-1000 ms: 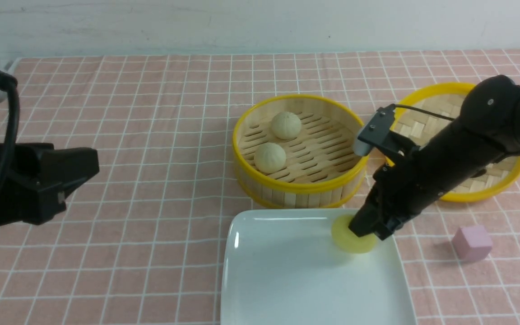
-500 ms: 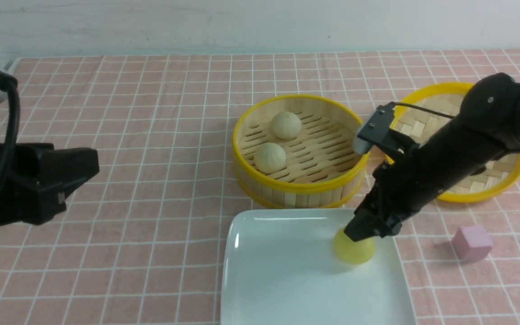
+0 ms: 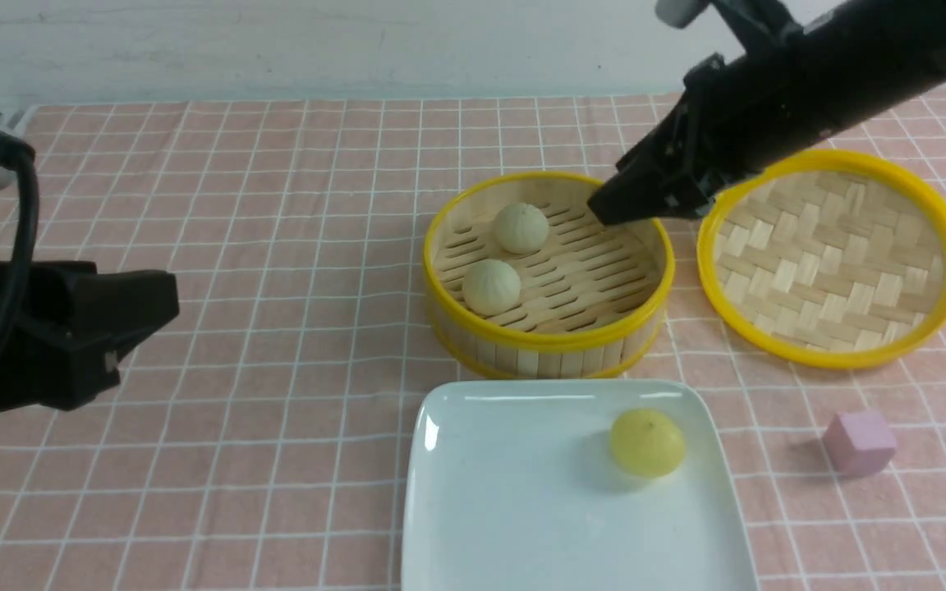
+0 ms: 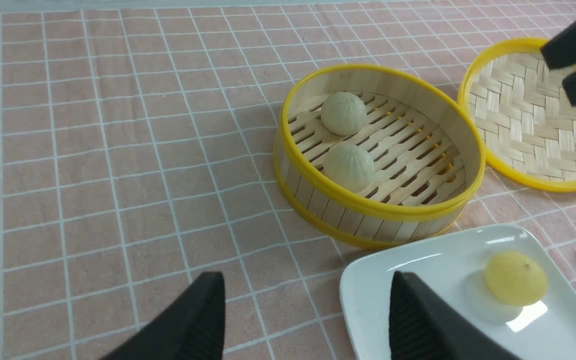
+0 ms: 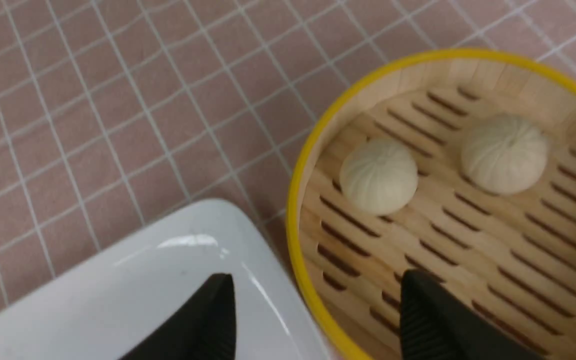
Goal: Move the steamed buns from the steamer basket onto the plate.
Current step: Use the left arm to grab the steamed stuffed bun that is closest to it
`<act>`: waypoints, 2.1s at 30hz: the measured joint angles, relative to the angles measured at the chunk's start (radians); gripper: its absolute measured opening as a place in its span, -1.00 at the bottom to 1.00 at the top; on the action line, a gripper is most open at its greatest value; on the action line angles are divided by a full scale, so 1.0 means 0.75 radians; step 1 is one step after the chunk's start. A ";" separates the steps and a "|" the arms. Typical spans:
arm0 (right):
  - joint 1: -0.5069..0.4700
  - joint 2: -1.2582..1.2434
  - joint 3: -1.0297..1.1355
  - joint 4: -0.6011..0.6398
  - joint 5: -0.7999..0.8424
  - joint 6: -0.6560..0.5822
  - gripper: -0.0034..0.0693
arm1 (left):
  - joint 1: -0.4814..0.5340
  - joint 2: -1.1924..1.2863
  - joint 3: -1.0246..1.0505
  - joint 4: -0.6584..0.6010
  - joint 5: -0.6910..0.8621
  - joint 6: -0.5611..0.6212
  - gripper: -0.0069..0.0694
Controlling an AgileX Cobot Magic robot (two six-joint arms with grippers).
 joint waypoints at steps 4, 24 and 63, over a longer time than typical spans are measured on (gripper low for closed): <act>0.000 0.000 -0.049 -0.010 -0.008 0.009 0.30 | 0.000 0.000 0.000 0.000 -0.002 0.000 0.37; 0.000 -0.175 -0.069 -0.038 -0.162 -0.132 0.30 | 0.000 0.492 -0.217 -0.453 0.117 0.495 0.37; 0.000 -0.521 -0.077 -0.040 -0.036 -0.161 0.30 | -0.229 1.159 -0.643 -0.281 0.051 0.539 0.37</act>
